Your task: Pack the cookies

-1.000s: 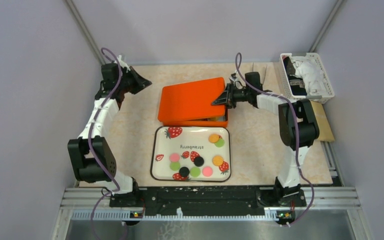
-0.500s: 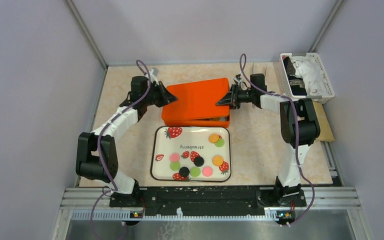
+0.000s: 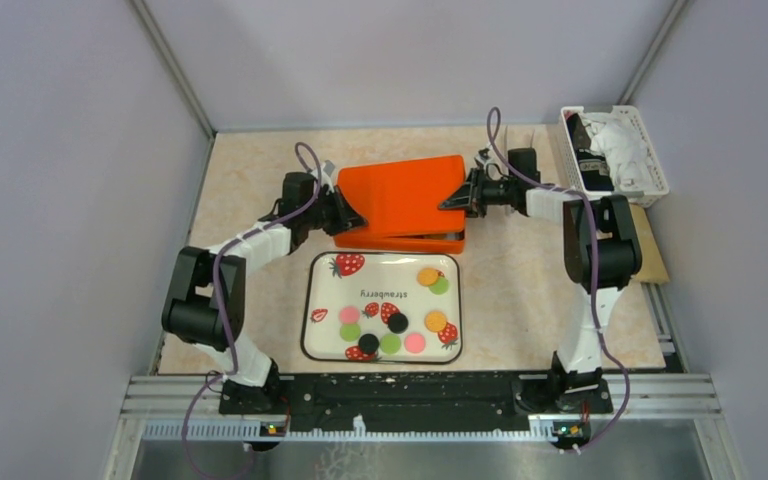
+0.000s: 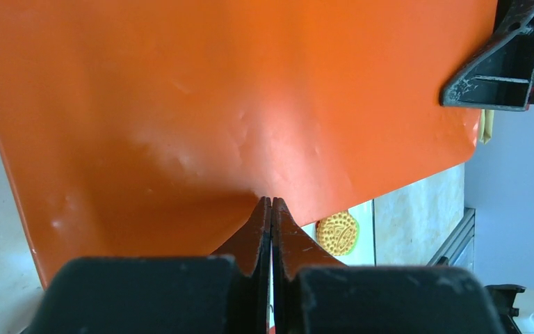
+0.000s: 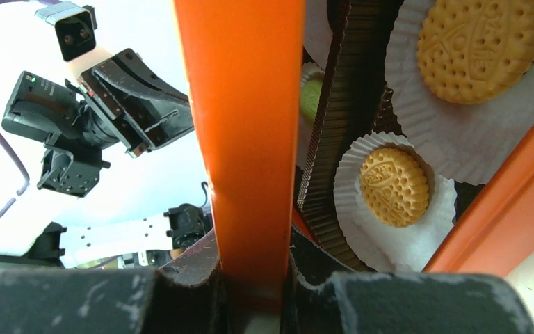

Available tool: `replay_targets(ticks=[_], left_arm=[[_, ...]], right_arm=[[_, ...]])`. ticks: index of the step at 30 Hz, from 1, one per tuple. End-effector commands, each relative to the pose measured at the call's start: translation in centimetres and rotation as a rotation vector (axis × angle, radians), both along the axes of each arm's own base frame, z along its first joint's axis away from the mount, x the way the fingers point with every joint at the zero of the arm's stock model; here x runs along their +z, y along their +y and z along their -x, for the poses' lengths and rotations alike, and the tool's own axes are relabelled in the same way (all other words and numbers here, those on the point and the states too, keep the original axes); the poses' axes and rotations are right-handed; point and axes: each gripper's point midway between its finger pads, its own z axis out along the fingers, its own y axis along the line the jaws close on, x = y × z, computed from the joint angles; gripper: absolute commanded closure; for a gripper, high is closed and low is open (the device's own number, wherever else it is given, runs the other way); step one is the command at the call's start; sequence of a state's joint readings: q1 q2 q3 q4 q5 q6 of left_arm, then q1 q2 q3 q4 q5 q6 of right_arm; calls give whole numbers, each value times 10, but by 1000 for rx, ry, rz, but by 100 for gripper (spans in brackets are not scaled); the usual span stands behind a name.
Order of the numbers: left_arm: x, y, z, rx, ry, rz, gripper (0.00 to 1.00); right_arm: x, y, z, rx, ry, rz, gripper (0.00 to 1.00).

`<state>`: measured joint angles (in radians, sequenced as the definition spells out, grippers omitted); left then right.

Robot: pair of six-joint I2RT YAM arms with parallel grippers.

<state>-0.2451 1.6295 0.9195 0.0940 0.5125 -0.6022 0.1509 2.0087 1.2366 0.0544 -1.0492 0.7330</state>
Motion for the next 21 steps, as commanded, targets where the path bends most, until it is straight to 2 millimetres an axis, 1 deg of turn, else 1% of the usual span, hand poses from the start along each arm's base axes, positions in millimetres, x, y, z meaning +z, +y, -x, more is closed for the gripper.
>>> replay_targets(ticks=[1,7,12,16,21], left_arm=[[3,-9,-5,-32,-55,28,100],[-10,-14,-1,-46,-22,44,100],[-18,-18,1,-58,-7,52,100],[-21,-21,0,-65,-2,59,100],[-25,-23,1,-73,11,68,100]], right_arm=[[-36,-31,-20,-169,28,172,89],[-37,-39,-21,-195,40,200,61],[-33,-45,-21,-216,38,212,48],[-26,-53,-20,-236,30,235,46],[-22,-73,-17,-267,34,299,46]])
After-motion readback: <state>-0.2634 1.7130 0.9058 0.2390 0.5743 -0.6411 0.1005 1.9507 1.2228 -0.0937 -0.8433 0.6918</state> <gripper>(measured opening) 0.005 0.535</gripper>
